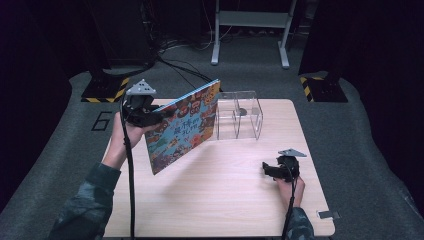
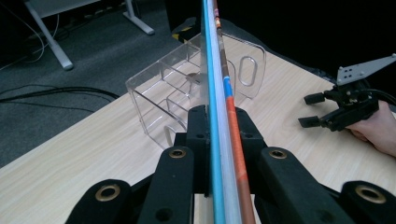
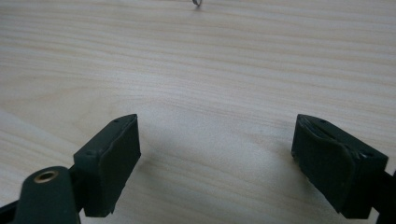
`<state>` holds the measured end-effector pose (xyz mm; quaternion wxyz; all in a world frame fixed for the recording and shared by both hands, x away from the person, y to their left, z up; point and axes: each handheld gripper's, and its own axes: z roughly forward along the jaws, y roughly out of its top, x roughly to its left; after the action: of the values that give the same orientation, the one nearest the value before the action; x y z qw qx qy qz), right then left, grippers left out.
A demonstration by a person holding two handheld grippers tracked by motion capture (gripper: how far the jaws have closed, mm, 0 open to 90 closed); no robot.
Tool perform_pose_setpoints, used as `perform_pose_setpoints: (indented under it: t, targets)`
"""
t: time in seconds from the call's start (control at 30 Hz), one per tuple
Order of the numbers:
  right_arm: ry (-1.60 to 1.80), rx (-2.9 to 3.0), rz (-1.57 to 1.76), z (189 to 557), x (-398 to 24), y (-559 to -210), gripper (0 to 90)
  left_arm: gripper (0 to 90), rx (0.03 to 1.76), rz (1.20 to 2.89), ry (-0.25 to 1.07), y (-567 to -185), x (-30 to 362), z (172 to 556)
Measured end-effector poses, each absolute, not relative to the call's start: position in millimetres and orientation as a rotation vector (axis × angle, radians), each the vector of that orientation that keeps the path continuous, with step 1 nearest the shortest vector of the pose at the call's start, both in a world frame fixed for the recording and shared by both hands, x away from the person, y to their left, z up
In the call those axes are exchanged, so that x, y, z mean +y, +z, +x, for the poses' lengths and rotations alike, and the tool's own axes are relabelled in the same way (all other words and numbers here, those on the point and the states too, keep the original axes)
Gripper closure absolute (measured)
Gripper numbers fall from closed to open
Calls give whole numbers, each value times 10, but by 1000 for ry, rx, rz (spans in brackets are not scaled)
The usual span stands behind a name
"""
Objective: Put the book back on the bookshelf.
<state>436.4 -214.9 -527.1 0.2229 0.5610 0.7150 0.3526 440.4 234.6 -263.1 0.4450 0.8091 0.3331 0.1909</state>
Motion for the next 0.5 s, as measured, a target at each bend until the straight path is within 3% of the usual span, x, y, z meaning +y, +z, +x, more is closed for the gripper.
perform_pose_setpoints:
  t: [0.5]
  targets:
    - [985,1971,1549,4363,-2152,-5270,153,808,919,1922,512,-2665,2217,4475]
